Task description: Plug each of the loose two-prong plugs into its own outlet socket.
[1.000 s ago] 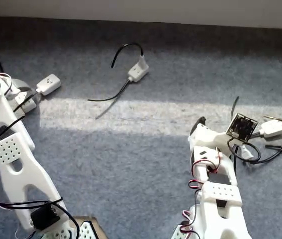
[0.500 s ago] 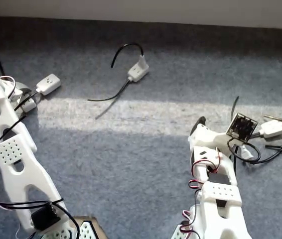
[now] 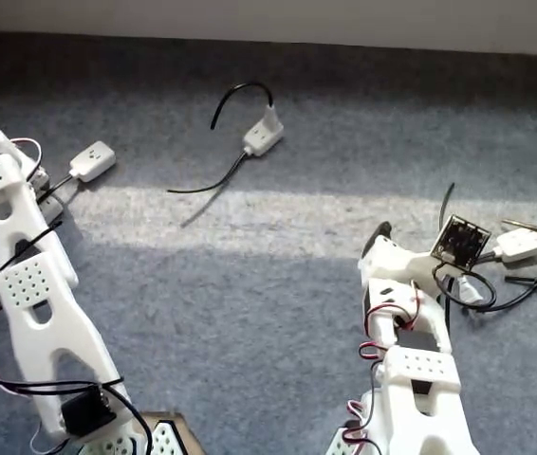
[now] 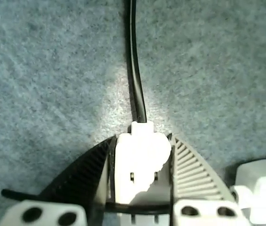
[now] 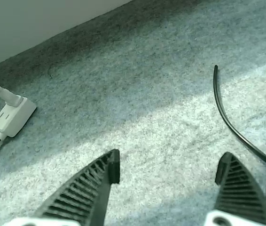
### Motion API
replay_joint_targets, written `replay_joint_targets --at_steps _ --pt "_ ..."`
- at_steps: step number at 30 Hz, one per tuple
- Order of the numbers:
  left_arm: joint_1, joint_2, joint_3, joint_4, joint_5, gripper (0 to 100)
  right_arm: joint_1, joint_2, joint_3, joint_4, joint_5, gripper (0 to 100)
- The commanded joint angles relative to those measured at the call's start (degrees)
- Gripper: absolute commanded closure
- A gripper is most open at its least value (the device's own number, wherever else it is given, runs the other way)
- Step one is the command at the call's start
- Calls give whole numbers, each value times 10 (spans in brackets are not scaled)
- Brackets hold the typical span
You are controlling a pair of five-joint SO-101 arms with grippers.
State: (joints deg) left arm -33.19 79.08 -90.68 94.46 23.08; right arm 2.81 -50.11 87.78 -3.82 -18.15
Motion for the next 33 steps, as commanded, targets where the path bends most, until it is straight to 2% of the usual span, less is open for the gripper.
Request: replay_joint_targets --at_steps 1,8,15,20,23,26,29,33 --pt "35 -55 -49 -11 1 993 -3 -1 -6 0 8 674" --pt "35 -192 -46 -114 1 993 -3 -2 -7 0 8 674" --pt "35 -267 -46 -281 1 993 -2 -2 -7 0 8 674" --pt "36 -301 -46 -324 1 993 -2 -2 -7 0 8 674" --pt "58 -318 -44 -287 4 993 -2 -2 -7 0 8 674" --pt "106 -323 -46 -156 21 993 -2 -2 -7 0 8 674" --pt "170 -324 -46 -34 89 993 -1 -2 -7 0 8 674" --pt "262 -325 -46 30 107 993 0 -2 -7 0 8 674"
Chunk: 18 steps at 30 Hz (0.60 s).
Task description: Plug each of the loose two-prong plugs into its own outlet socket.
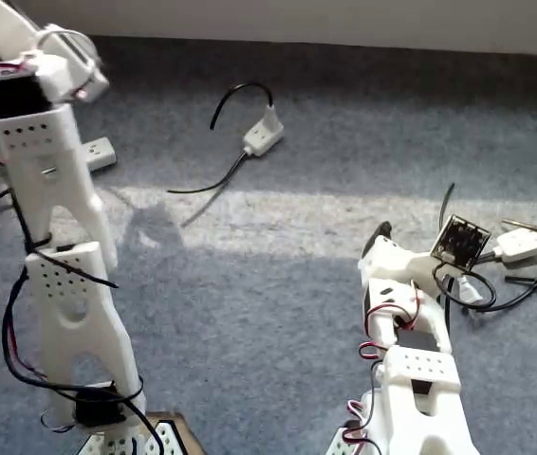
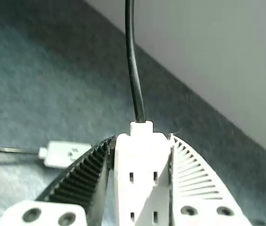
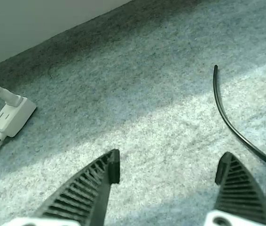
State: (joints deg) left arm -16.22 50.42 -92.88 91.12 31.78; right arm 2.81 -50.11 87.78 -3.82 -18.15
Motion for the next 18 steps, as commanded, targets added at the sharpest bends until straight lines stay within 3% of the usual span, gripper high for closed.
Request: replay_joint_targets --at_steps 1,9,18 --pt "116 -37 -23 79 20 993 0 -2 -7 0 8 674" --pt "240 -33 -12 105 20 993 1 -6 -7 0 8 674" --pt "407 -32 159 105 24 993 35 -7 -7 -3 4 674"
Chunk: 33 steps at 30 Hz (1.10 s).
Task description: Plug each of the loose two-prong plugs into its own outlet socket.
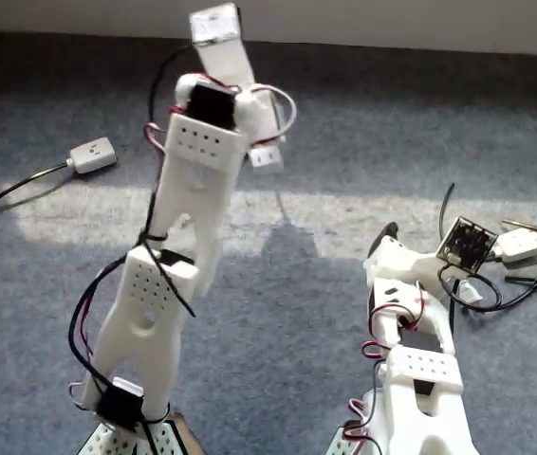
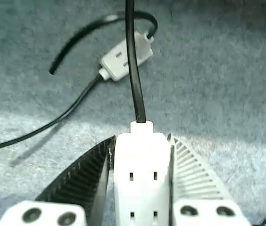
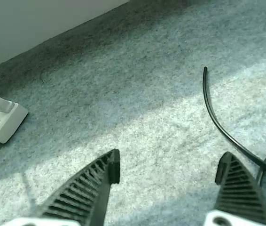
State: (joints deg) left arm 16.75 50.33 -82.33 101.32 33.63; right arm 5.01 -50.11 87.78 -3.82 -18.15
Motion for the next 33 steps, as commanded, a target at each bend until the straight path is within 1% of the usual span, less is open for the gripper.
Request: replay_joint_targets --at_steps 1,4,8,13,15,16,17,19,22,24,25,27,33 --pt "91 -31 70 -1 5 993 17 -7 -8 -3 4 674" --pt "112 -20 127 -59 5 991 29 -7 -9 -3 4 674" --pt "108 38 175 -150 5 989 29 -7 -9 -3 4 674" --pt "89 117 176 -159 1 989 28 -2 -10 -3 4 674" --pt "77 143 177 -159 0 971 27 -2 -10 -3 4 674" --pt "72 151 177 -158 -4 939 27 -2 -10 -4 4 674" --pt "67 159 177 -158 -24 888 27 -2 -10 -4 4 674" --pt "62 162 177 -158 -55 749 27 -2 -10 -4 4 674" --pt "50 161 176 -155 -48 534 26 -2 -10 -4 4 674" --pt "49 153 160 -152 -47 440 26 -2 -10 -4 4 674" --pt "49 146 144 -150 -47 416 26 -2 -11 -4 4 674" --pt "51 131 106 -136 -47 410 26 -2 -11 -4 4 674" --pt "42 64 -90 -79 -47 410 21 -4 -11 0 4 674"
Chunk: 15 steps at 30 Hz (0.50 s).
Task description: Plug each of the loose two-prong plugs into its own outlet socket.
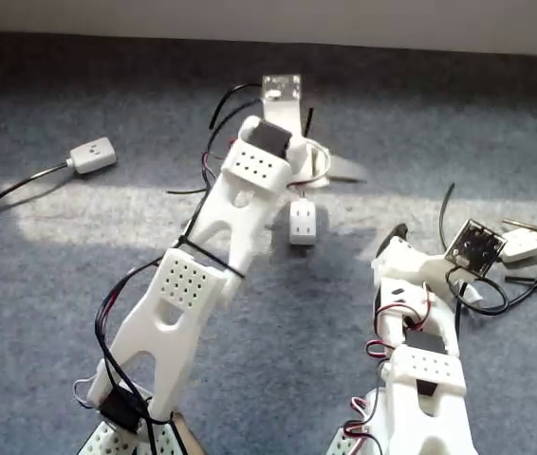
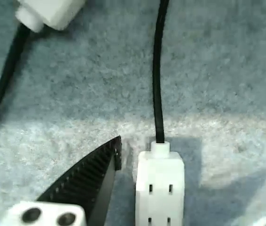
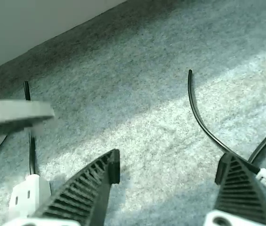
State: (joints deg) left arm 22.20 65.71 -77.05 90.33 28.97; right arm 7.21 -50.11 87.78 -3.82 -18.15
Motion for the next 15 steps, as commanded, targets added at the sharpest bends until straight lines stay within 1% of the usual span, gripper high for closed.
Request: replay_joint_targets --at_steps 1,2,4,6,11,15 --pt "-22 -101 -180 42 -1 410 -7 -7 -11 1 7 674" --pt "-32 -113 -192 48 -1 410 -14 -7 -12 1 8 674" --pt "-59 -153 -178 62 -1 410 -24 -7 -22 7 20 674" --pt "-102 -189 -173 89 -1 410 -36 -7 -52 52 34 674" --pt "-219 -212 -172 108 -1 410 -77 -7 -203 257 37 674" --pt "-294 -189 -171 109 -1 410 -135 -2 -343 417 40 674"
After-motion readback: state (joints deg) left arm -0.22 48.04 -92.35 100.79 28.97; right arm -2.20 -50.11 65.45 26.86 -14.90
